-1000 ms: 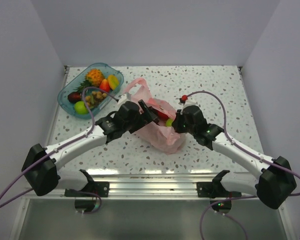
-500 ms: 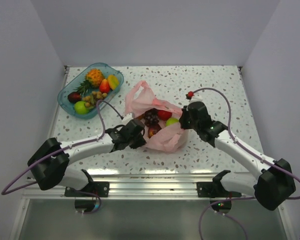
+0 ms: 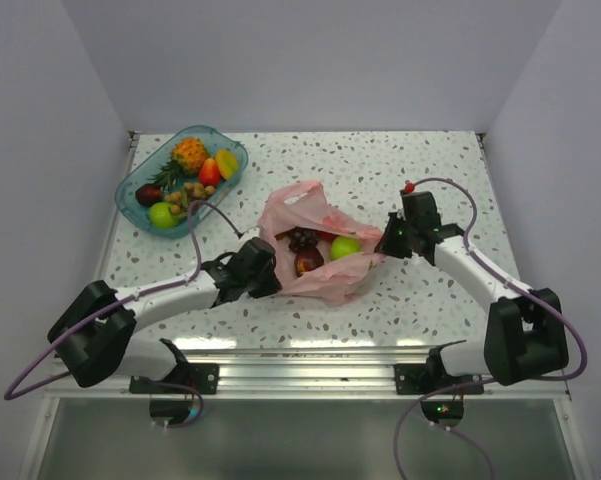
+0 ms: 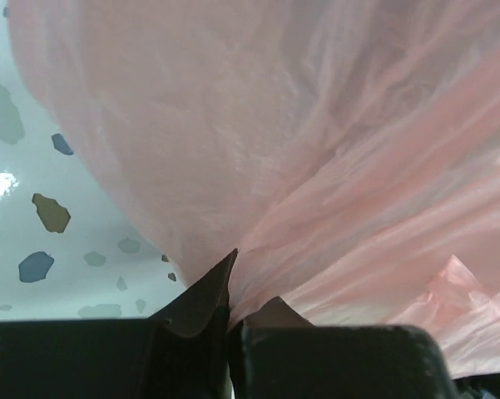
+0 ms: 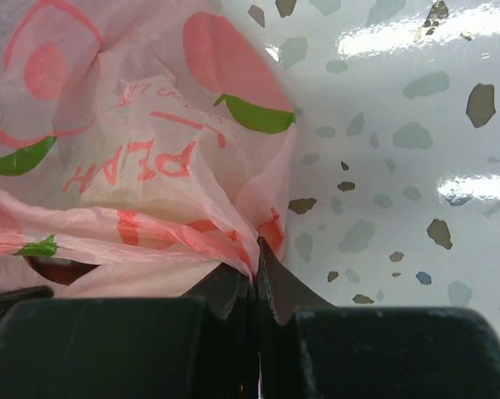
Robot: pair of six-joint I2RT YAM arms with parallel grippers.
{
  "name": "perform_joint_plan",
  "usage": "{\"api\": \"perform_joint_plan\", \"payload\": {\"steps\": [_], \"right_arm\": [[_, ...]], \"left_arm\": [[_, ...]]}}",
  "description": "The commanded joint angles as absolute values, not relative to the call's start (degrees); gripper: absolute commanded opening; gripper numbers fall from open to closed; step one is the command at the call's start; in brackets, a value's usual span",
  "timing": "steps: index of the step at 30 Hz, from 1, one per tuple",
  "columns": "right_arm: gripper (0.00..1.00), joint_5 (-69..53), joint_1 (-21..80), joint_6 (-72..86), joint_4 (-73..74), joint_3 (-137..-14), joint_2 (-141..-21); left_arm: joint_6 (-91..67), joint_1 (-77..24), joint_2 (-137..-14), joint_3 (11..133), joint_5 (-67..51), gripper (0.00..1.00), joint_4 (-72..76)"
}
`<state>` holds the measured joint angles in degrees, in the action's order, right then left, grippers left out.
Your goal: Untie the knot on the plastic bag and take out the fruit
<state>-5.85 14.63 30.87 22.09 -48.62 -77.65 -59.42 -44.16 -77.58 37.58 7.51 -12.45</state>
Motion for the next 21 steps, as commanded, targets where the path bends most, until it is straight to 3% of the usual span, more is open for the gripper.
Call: {"api": "perform_joint_plan", "payload": {"steps": [1, 3, 4, 5, 7, 8, 9, 12, 15, 21], "right_arm": [[0.05, -7.73, 13.44, 30.15, 22.14, -48.86, -74.45], [0.16, -6.95, 13.8, 27.78, 23.37, -49.74, -72.69], [0.22, -5.99, 14.41, 26.64, 24.86, -51.05, -71.38], [0.38, -5.54, 14.59, 24.63, 25.74, -51.85, -71.02], [0.53, -5.01, 15.9, 21.47, 28.46, -54.3, -70.06], [0.65, -4.49, 16.43, 20.49, 29.35, -55.1, -69.7], [0.71, -3.96, 17.31, 19.43, 30.05, -56.06, -69.26], [0.86, -0.19, 21.78, 14.78, 32.25, -60.36, -67.85], [0.91, 2.99, 26.45, 10.82, 31.65, -63.18, -67.32], [0.96, 0.18, 31.02, 1.33, 27.86, -69.15, -73.27]], "left_arm": [[-52.12, -44.73, -74.8, 36.47, 5.36, 0.07, -12.31], [-51.59, -46.48, -73.13, 36.56, 6.15, 0.17, -11.61], [-51.16, -46.76, -71.12, 36.39, 6.15, 0.28, -10.3], [-50.8, -46.84, -70.15, 36.21, 6.07, 0.33, -10.02], [-50.28, -46.93, -67.52, 36.12, 5.89, 0.48, -9.84], [-50.1, -46.93, -66.72, 36.3, 6.06, 0.54, -10.28], [-50.1, -46.93, -66.01, 36.56, 6.33, 0.68, -10.98], [-49.92, -47.02, -61.81, 37.53, 7.9, 0.9, -15.71], [-49.48, -47.02, -58.29, 39.02, 10.8, 0.98, -19.58], [-42.9, -46.93, -59.4, 47.27, 16.25, 0.97, -24.16]]}}
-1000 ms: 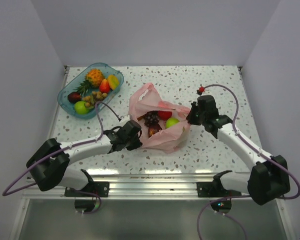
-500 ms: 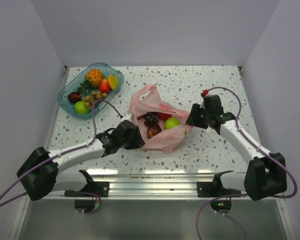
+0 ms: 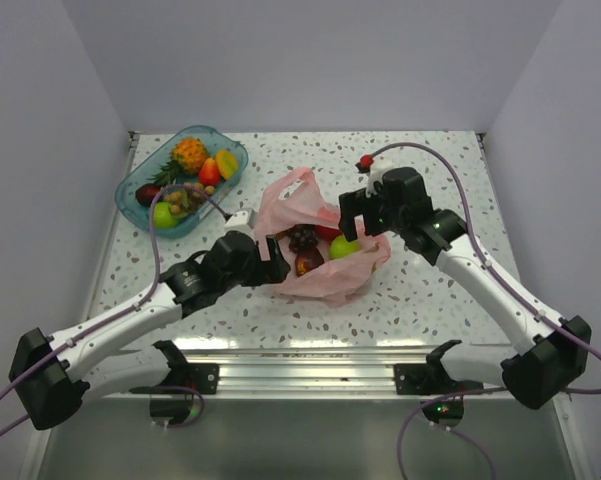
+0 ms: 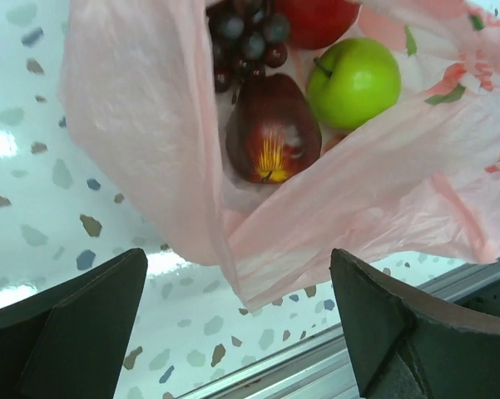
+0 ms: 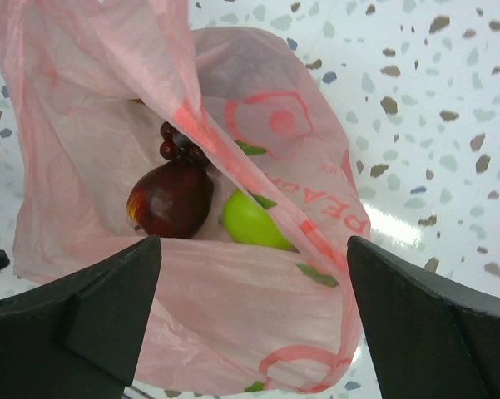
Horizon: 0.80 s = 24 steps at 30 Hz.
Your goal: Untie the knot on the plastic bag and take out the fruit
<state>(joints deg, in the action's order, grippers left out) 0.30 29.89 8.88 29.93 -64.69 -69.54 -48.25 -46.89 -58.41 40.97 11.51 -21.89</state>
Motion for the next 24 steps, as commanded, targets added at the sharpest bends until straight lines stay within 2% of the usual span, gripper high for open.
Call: {"api": "perform_joint_plan", "payload": {"steps": [1, 8, 16, 18, 20, 21, 22, 24], "right_arm": [[0.97, -1.22, 31.63, -1.9, 27.95, -70.3, -74.69], [0.99, -5.01, 32.43, -5.89, 24.87, -77.34, -87.0], [0.99, -8.61, 32.87, -8.34, 24.17, -82.61, -97.45], [0.95, -8.26, 32.87, -8.61, 24.17, -83.49, -99.22], [0.88, -7.65, 32.96, -8.7, 24.08, -84.02, -101.51], [0.73, -6.6, 32.87, -8.01, 22.86, -83.85, -101.95], [0.65, -4.94, 32.61, -7.74, 22.16, -83.67, -102.3], [0.48, -2.11, 30.95, -6.69, 21.19, -84.2, -104.06]], "left_arm": [[-40.11, -46.93, -60.2, 49.9, 17.04, 0.97, -24.17], [-34.54, -45.8, -73.53, 59.75, 30.48, 0.95, -23.11], [-35.51, -39.47, -83.75, 61.61, 29.09, 0.95, -20.83], [-35.77, -38.76, -85.69, 61.26, 29.27, 0.96, -20.31], [-35.51, -38.06, -87.27, 60.47, 29.0, 0.93, -19.17], [-35.16, -37.97, -87.8, 59.51, 28.83, 0.91, -18.64], [-35.16, -37.97, -88.24, 58.89, 28.74, 0.87, -18.28], [-35.33, -37.88, -89.12, 57.58, 27.86, 0.72, -17.32]]}}
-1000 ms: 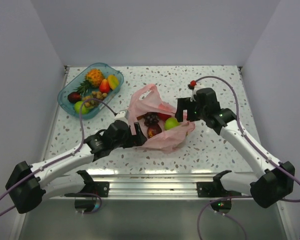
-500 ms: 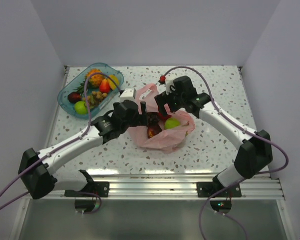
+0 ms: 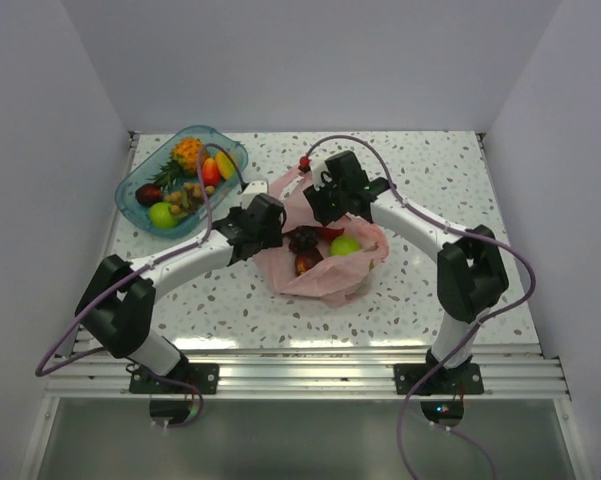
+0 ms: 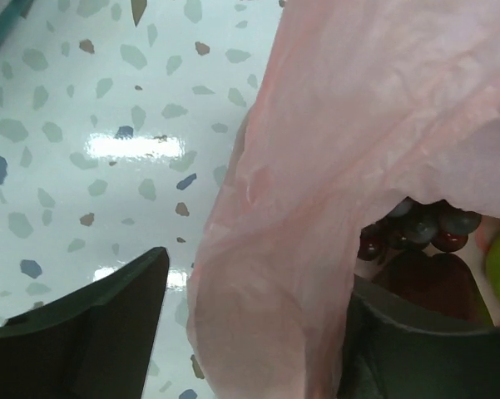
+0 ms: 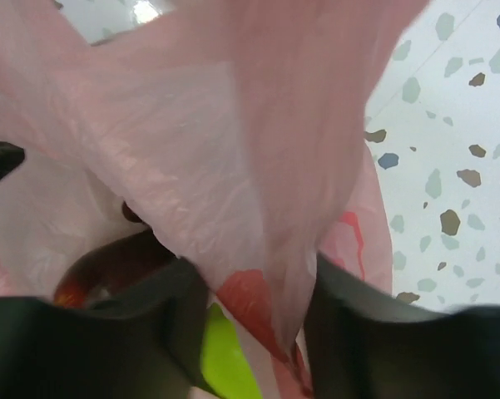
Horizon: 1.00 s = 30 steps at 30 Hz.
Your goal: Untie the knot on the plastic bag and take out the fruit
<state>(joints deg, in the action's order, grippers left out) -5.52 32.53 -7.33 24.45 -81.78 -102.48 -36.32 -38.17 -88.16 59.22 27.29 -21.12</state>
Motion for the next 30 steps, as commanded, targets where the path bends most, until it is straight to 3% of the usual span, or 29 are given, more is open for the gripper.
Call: {"api": "perform_joint_plan", "payload": {"steps": [1, 2, 4, 6, 9, 12, 13, 15, 17, 18, 21, 25, 30], "right_arm": [[0.35, -1.94, 29.98, -4.85, 20.57, -84.63, -104.76], [0.3, -1.93, 29.01, -3.62, 20.04, -85.07, -105.37], [0.17, -1.58, 25.94, 1.3, 18.29, -86.04, -106.52], [0.12, -1.32, 23.83, 3.94, 16.45, -85.96, -106.79], [0.07, -0.09, 22.68, 9.12, 12.84, -86.04, -107.92], [0.09, 2.72, 22.06, 12.03, 13.27, -87.79, -109.94], [0.15, 2.03, 21.97, 12.21, 13.71, -88.59, -111.26], [0.37, 1.15, 22.06, 11.69, 15.2, -90.7, -111.8], [0.55, -1.13, 22.15, 11.16, 15.99, -90.7, -110.22], [0.72, -1.4, 22.24, 10.64, 17.3, -90.44, -109.26], [0.91, -0.88, 22.76, 10.28, 21.33, -88.95, -104.34], [0.99, 0.78, 24.43, 11.33, 27.15, -85.61, -96.69], [0.99, 8.41, 29.53, 14.14, 34.35, -79.29, -85.9]], "left_arm": [[-35.94, -37.97, -89.21, 55.83, 27.51, 0.65, -16.97], [-36.38, -37.97, -89.47, 54.85, 26.47, 0.55, -16.61], [-37.96, -37.97, -89.56, 51.95, 25.14, 0.44, -15.65], [-39.63, -37.97, -89.3, 49.15, 24.18, 0.3, -14.86], [-40.86, -37.97, -88.86, 46.33, 22.77, 0.23, -13.1], [-41.22, -37.88, -89.03, 45.44, 21.36, 0.22, -11.69], [-41.22, -37.97, -89.12, 45.61, 20.84, 0.24, -11.69], [-41.22, -37.88, -88.95, 46.66, 20.31, 0.28, -12.13], [-41.13, -37.97, -87.72, 47.46, 19.51, 0.39, -12.3], [-40.96, -37.97, -87.11, 48.16, 19.34, 0.43, -12.3], [-41.13, -37.97, -84.38, 49.48, 18.99, 0.59, -12.92], [-42.8, -38.06, -81.04, 51.06, 18.55, 0.81, -15.99], [-43.42, -38.84, -74.19, 51.07, 17.49, 0.91, -19.86]]}}
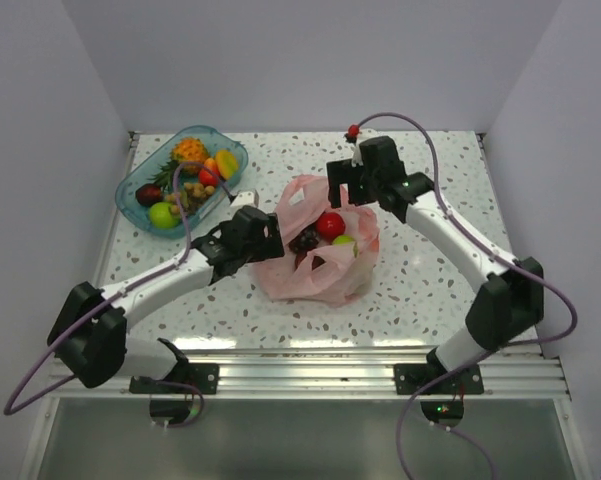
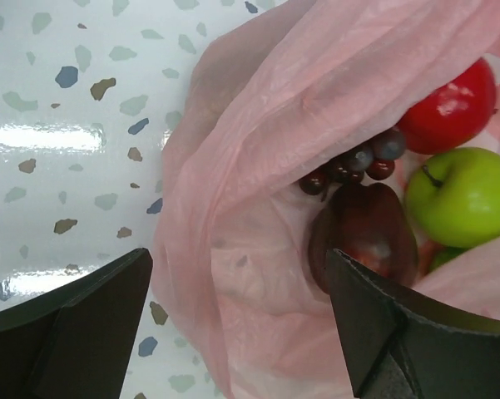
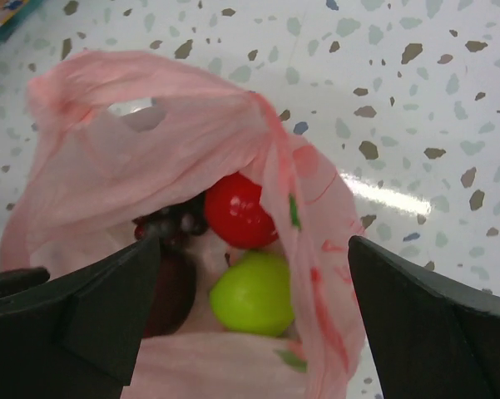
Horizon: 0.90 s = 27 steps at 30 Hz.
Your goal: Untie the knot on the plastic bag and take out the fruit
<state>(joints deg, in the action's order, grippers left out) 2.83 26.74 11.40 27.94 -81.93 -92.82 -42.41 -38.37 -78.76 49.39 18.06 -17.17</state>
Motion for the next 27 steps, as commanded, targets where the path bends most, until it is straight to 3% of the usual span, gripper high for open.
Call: {"api": "perform_joint_plan", "payload": {"steps": [1, 13, 17, 21, 27], "right_arm": [[0.99, 9.22, 30.05, 14.76, 35.24, -78.23, -84.22], [0.98, 5.1, 31.9, 26.8, 34.2, -53.02, -68.21], [0.91, 4.21, 31.73, 30.4, 31.03, -43.79, -65.75], [0.78, 4.83, 31.64, 33.21, 30.85, -39.91, -64.95], [0.38, 2.2, 31.38, 33.32, 29.18, -37.53, -66.35]], "left_arm": [[-43.33, -39.63, -73.31, 51.15, 17.93, 0.91, -20.56], [-42.71, -50.62, -68.73, 48.34, 13.81, 0.91, -19.95], [-44.12, -52.38, -69.35, 47.03, 13.71, 0.91, -19.69], [-45.17, -52.47, -67.68, 46.23, 12.75, 0.91, -18.63], [-46.05, -52.56, -69.51, 49.74, 13.09, 0.91, -19.25]]}}
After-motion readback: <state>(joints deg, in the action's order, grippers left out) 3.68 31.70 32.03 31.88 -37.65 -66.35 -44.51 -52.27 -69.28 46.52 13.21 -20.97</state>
